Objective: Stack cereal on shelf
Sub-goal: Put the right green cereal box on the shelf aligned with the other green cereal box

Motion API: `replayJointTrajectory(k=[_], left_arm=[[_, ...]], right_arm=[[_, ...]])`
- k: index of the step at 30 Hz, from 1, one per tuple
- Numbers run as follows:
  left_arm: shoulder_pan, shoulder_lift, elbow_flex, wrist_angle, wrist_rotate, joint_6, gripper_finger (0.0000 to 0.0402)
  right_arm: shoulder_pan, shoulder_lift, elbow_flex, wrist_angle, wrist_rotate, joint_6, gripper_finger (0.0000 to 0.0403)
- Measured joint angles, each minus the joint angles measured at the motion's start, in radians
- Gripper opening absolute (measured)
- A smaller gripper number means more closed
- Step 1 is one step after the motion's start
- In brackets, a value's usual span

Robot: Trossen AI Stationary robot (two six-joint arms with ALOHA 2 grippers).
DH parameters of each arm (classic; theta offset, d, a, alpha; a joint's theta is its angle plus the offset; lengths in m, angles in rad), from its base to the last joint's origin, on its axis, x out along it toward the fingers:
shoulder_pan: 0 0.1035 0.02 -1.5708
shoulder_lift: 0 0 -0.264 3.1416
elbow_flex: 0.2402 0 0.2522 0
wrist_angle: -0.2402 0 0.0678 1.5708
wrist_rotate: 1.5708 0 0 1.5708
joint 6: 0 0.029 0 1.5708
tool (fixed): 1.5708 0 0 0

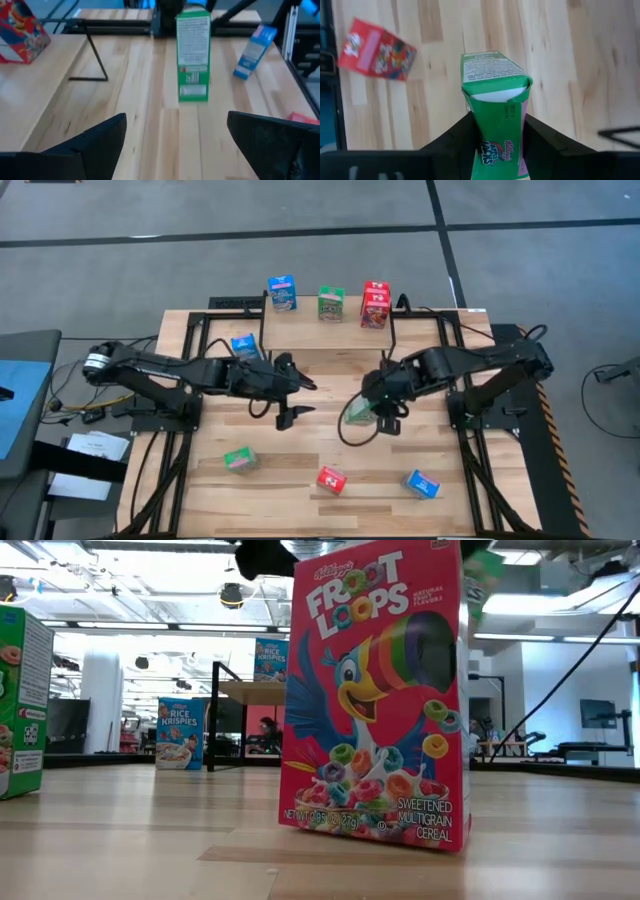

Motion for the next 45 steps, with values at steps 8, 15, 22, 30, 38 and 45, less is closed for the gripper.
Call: replayJointTrajectory(k=[8,15,22,30,38,45], left_arm=[[0.000,0.064,0.001,0.114,0.037,-0.067,0.0336],[0.001,0.093,0.000,0.193,0.077,-0.068,0.0336],[0.008,0.104,0.001,0.228,0.096,-0.068,0.0336],[0.010,0.107,0.001,0.225,0.100,-0.068,0.0336],[0.010,0.107,0.001,0.215,0.101,-0.046,0.0336],[0.010,0.106,0.001,0.198,0.094,-0.046,0.0336]], right_arm=[[-0.027,0.000,0.050,0.072,-0.002,-0.076,0.0160],[-0.033,0.000,0.072,0.123,-0.003,-0.082,0.0160],[-0.033,0.000,0.072,0.127,-0.006,-0.082,0.0160],[-0.038,0.000,0.072,0.187,-0.006,-0.085,0.0160],[-0.039,0.000,0.071,0.220,-0.006,-0.095,0.0160],[-0.039,0.000,0.071,0.232,-0.005,-0.099,0.0160]])
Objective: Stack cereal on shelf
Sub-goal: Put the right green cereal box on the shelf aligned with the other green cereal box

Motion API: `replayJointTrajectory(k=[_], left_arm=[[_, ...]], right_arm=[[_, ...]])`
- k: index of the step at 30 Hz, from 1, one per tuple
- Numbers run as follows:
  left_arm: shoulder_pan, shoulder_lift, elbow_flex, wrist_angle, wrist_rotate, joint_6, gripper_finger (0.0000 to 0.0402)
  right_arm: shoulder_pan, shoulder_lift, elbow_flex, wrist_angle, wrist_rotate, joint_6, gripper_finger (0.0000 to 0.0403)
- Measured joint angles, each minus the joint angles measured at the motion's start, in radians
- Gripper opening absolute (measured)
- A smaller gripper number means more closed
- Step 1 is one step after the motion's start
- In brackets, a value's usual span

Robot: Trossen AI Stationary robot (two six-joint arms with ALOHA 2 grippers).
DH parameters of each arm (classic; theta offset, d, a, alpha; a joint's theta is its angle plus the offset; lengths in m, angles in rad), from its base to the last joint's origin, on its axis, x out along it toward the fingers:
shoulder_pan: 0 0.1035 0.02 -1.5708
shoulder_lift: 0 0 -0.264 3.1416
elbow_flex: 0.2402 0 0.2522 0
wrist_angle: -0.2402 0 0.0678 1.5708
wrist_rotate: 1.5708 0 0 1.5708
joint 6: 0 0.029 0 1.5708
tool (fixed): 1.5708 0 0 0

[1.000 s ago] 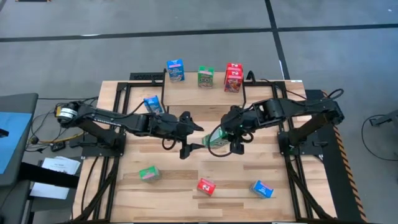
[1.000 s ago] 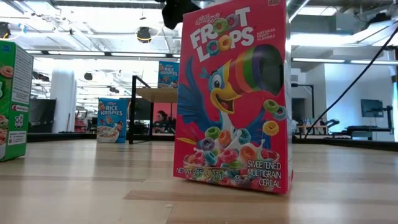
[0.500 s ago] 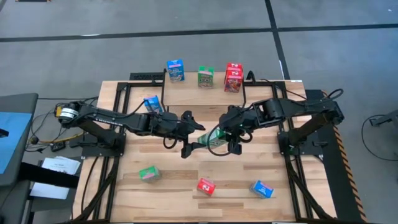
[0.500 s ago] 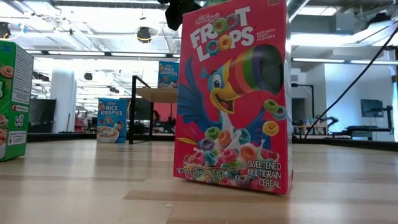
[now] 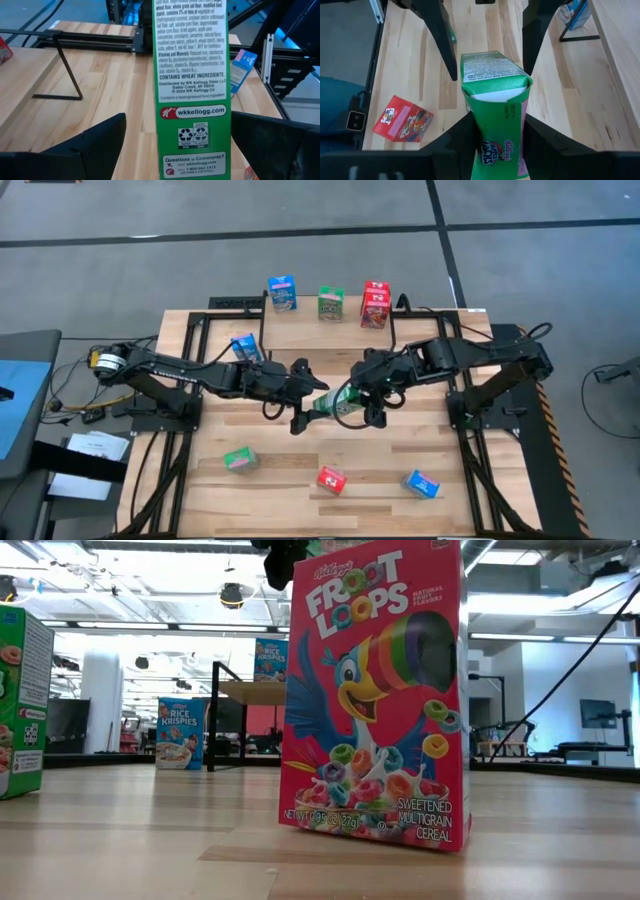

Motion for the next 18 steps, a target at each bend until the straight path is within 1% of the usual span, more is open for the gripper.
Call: replayJointTrajectory(k=[10,13,18], left_arm=[[0.000,0.000,0.000,0.000,0.000,-0.001,0.0331],[0.000,0.000,0.000,0.000,0.002,-0.001,0.0310],[0.000,0.000,0.000,0.001,0.005,0.005,0.0259]], right_arm=[[0.000,0.000,0.000,0.000,0.000,0.001,0.0160],[0.000,0.000,0.000,0.000,0.000,0.002,0.0160],[0.000,0.000,0.000,-0.001,0.001,0.002,0.0160]])
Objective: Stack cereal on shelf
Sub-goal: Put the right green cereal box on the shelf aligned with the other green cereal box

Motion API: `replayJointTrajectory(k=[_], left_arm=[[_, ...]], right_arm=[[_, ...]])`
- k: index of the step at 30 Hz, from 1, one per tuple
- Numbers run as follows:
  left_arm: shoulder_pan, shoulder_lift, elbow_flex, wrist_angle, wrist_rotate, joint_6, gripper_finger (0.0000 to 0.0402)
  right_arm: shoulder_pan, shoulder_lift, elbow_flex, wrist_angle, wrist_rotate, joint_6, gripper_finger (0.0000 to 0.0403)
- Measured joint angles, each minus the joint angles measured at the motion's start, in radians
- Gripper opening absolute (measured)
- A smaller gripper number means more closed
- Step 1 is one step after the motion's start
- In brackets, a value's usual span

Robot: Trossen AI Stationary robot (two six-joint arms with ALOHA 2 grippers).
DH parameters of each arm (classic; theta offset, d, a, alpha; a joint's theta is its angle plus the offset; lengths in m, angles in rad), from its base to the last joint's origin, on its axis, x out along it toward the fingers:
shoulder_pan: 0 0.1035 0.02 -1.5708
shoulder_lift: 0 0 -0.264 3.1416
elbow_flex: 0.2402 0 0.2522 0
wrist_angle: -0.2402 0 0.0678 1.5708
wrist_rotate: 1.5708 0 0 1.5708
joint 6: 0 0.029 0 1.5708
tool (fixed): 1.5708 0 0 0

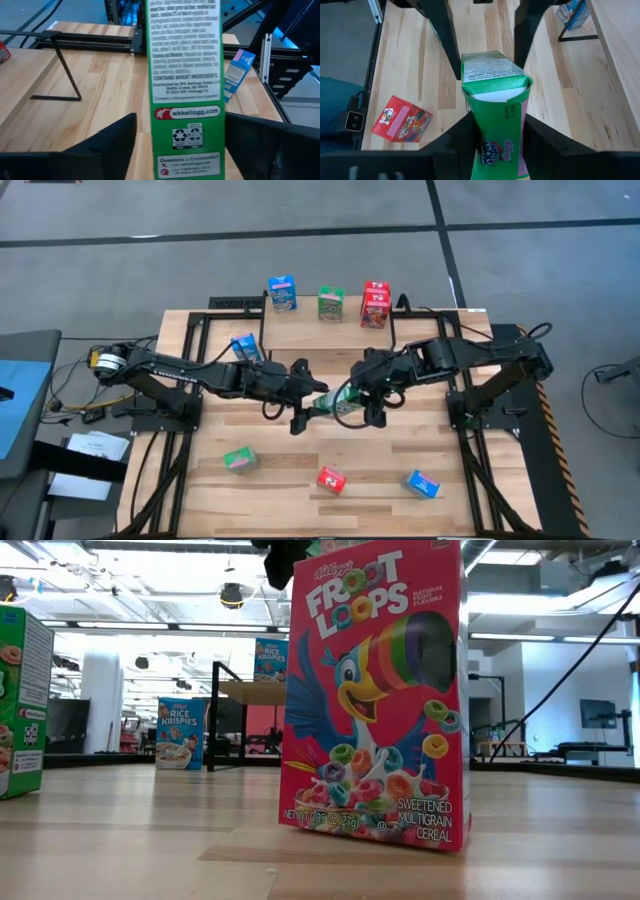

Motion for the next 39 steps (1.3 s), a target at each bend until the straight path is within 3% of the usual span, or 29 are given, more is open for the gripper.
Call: replayJointTrajectory(k=[8,19,30,39], left_arm=[[0.000,0.000,0.000,0.000,0.002,0.004,0.0212],[0.000,0.000,0.000,0.000,0.001,0.004,0.0203],[0.000,0.000,0.000,-0.002,-0.001,0.003,0.0203],[0.000,0.000,0.000,-0.001,-0.001,0.014,0.0203]], right_arm=[[0.000,0.000,0.000,-0.002,0.003,0.000,0.0160],[0.000,0.000,0.000,-0.002,0.014,0.001,0.0162],[0.001,0.000,0.000,-0.004,0.052,0.002,0.0241],[0.003,0.000,0.000,-0.004,0.052,0.003,0.0255]])
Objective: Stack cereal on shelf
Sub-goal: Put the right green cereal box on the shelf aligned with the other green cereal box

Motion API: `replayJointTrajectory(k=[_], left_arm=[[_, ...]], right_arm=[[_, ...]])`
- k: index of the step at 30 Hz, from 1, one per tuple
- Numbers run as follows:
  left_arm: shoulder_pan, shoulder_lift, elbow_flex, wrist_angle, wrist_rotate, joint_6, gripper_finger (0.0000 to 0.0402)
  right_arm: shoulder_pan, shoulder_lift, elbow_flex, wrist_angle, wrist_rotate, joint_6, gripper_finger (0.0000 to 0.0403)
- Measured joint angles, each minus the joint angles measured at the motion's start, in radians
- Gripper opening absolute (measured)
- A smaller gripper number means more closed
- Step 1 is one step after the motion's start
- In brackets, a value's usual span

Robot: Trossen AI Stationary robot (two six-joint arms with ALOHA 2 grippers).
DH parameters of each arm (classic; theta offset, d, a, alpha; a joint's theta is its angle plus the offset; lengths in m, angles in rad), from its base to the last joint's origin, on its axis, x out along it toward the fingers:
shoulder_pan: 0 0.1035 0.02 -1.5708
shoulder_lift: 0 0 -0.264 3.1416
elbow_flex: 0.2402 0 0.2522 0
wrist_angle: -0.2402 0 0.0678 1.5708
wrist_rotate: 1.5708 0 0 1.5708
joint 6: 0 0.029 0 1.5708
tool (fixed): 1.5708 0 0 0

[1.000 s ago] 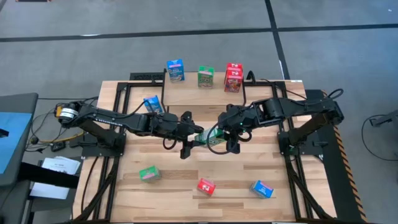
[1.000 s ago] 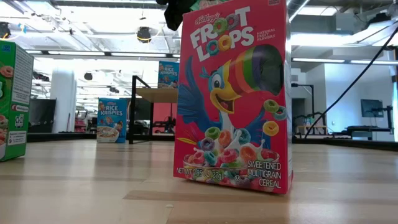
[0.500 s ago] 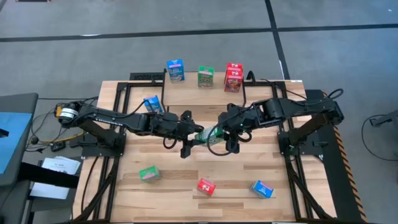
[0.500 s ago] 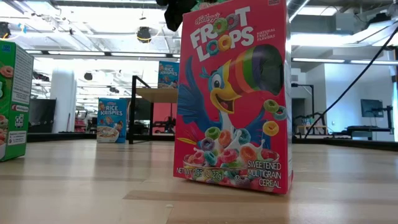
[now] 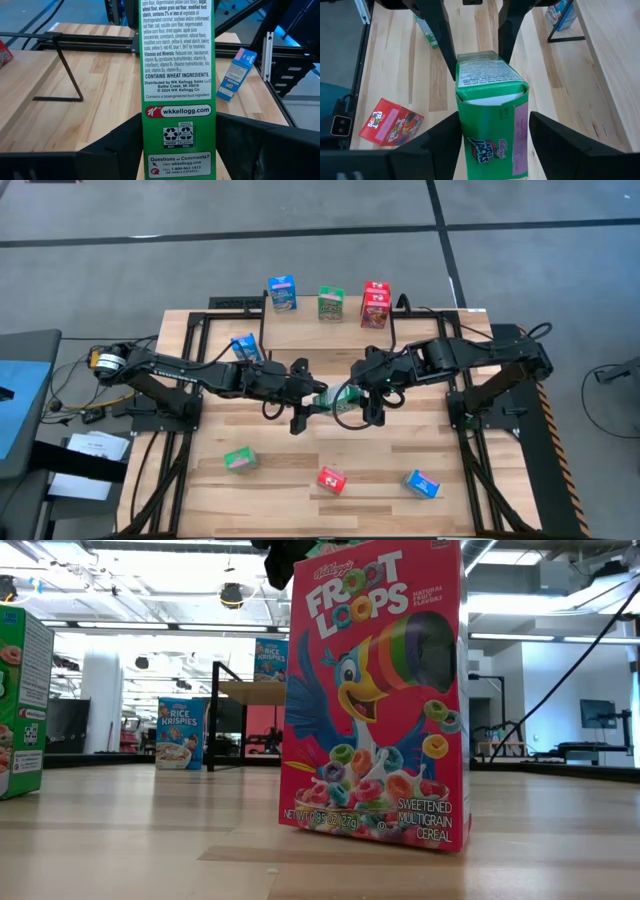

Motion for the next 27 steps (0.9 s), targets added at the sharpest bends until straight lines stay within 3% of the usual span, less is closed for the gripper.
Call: replayJointTrajectory(k=[27], left_arm=[[0.069,-0.029,-0.001,0.041,0.002,0.064,0.0186]], right_arm=[[0.035,-0.225,-0.001,0.022,0.000,0.001,0.0255]])
